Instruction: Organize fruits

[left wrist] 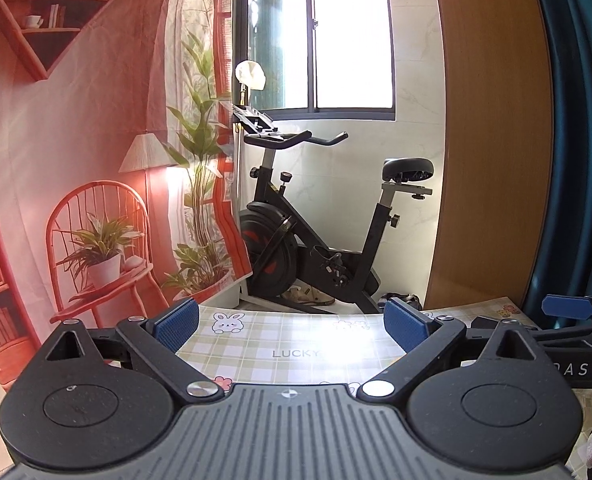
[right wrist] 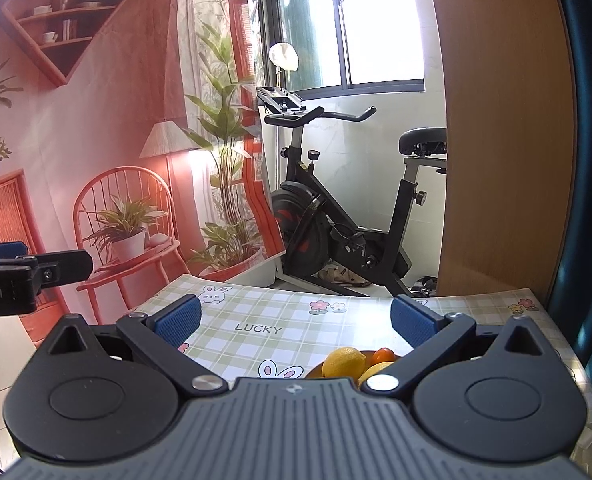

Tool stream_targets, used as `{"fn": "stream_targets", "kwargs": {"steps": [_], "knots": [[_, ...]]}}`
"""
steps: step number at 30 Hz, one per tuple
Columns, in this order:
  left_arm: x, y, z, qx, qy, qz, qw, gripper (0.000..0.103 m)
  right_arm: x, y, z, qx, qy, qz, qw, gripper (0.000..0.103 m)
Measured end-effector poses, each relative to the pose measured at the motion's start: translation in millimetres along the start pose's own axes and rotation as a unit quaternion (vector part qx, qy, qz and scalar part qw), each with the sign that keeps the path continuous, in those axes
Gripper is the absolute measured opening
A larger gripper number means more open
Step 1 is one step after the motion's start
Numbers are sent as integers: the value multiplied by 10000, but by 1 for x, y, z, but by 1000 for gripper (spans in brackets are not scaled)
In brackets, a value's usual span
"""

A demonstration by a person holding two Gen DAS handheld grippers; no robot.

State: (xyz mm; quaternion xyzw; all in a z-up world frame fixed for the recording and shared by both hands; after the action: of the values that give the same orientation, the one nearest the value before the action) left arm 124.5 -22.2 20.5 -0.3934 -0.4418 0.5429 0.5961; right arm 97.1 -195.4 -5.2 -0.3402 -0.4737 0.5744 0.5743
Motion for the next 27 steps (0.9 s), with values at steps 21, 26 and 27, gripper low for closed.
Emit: {"fn": "stream_targets", "kwargs": {"steps": [21, 26, 27], "knots": [[4, 3, -3, 177, 59, 137, 9997, 100, -4, -1, 2, 5, 33, -87, 10000, 103], [3, 5, -4, 216, 94, 126, 9996, 100, -4, 0, 2, 11, 37, -84, 10000, 103], [3, 5, -4, 217, 99, 123, 9996, 100, -4, 0, 2, 13, 36, -87, 10000, 103]]}}
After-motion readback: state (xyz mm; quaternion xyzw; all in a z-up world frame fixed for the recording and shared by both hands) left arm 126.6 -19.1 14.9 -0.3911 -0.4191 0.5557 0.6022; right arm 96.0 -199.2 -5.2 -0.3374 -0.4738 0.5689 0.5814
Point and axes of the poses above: each gripper's, at about its wrist camera, not at the fingertips, and z roughly against the way its jaws point, x to its left, y to its underside, the point moved 6 cm from there along -z, roughly the way its jaws point, and after that the axes turned 8 degrees about -y, right-handed, at the moved point
